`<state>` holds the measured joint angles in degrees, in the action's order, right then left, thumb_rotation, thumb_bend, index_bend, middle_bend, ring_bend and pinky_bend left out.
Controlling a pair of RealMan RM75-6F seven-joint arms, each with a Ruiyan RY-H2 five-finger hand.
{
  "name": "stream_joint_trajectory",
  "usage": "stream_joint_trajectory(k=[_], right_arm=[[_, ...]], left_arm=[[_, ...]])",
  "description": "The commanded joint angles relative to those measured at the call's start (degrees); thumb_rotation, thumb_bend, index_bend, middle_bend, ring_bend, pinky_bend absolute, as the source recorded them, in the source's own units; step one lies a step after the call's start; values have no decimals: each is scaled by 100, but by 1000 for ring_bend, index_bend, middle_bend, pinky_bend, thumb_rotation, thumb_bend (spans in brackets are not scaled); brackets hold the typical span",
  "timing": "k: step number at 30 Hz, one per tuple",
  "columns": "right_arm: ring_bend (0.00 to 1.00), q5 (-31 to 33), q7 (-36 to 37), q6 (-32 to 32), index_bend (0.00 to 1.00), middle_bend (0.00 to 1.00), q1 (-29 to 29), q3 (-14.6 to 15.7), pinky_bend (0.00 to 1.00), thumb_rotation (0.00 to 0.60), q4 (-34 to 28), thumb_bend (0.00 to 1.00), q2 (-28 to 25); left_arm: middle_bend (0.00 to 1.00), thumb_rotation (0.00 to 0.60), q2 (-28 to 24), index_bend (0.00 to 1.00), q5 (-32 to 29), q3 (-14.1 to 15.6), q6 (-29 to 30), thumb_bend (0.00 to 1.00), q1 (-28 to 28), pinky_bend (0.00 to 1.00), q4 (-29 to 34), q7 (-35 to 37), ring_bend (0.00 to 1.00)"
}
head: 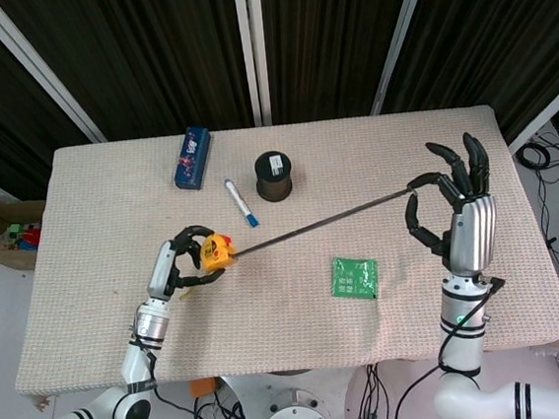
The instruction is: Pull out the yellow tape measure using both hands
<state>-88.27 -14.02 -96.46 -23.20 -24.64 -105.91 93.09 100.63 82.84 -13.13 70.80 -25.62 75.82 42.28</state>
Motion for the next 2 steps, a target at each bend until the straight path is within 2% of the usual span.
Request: stream_joint_trajectory(k=[1,2], right_arm=[[0,-18,36,-54,753,246,31,-9,0,600,-45,661,-42],[0,-20,43,-70,753,246,39,-14,0,600,-58,661,-54]], left_arm=[[713,600,-24,714,43,61,30,384,6,685,-89,105,624],[714,600,-30,716,47,72,35,384,6,685,-107,143,624]])
